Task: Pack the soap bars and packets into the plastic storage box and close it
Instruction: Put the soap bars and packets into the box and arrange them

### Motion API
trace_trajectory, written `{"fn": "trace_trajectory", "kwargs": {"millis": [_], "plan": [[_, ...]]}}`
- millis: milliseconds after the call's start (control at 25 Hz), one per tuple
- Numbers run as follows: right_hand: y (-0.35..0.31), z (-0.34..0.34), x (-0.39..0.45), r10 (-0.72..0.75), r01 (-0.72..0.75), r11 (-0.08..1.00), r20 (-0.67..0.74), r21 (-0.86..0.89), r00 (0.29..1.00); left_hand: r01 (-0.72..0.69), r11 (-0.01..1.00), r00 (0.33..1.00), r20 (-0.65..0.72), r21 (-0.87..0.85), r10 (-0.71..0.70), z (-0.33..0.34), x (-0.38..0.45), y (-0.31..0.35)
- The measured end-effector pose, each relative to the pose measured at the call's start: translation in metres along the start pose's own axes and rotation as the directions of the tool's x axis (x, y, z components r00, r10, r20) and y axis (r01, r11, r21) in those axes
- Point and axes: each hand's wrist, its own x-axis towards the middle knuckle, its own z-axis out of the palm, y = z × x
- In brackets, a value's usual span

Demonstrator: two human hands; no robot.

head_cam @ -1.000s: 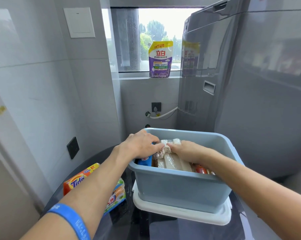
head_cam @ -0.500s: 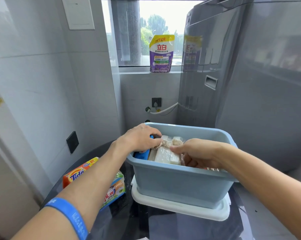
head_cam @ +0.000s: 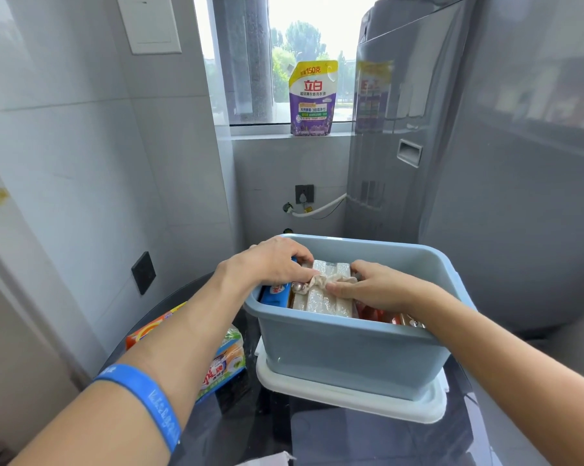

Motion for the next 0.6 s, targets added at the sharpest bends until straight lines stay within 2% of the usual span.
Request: {"fn": "trace_trajectory", "kwargs": {"millis": [80, 160, 240, 320, 400, 480, 520, 600], "plan": [[0.002, 0.001, 0.002, 0.015, -0.016, 1.000, 0.012, 0.025, 1.000, 0.012, 1.000, 1.000, 0.006, -0.020, -0.012, 0.000, 0.002, 0.000], [0.003, 0.002, -0.003, 0.054, -0.056, 0.998, -0.039, -0.039, 0.998, 0.002, 1.000, 0.996, -0.091, -0.018, -0.004, 0.004, -0.005, 0.001], [-0.001, 0.002, -0.013, 0.089, -0.121, 0.977, -0.181, -0.173, 0.979, -0.056, 0.998, 0.955, -0.294, -0.033, 0.044, 0.008, -0.019, 0.004], [-0.015, -0.001, -0.025, 0.000, -0.098, 0.973, -0.419, -0.211, 0.908, -0.147, 0.975, 0.877, -0.477, -0.166, 0.051, 0.012, -0.044, 0.000], [-0.036, 0.003, -0.040, -0.188, 0.089, 0.979, -0.656, -0.182, 0.731, -0.170, 0.936, 0.777, -0.626, -0.310, -0.066, 0.022, -0.074, -0.018], [-0.067, 0.021, -0.060, -0.363, 0.346, 0.919, -0.754, -0.191, 0.548, -0.024, 0.937, 0.691, -0.683, -0.350, -0.238, 0.032, -0.109, -0.050], [-0.080, 0.034, -0.071, -0.423, 0.437, 0.877, -0.752, -0.200, 0.506, 0.084, 0.946, 0.692, -0.664, -0.314, -0.282, 0.035, -0.122, -0.065], [-0.100, 0.068, -0.089, -0.536, 0.560, 0.798, -0.684, -0.220, 0.494, 0.245, 0.947, 0.786, -0.529, -0.208, -0.320, 0.044, -0.145, -0.088]]}}
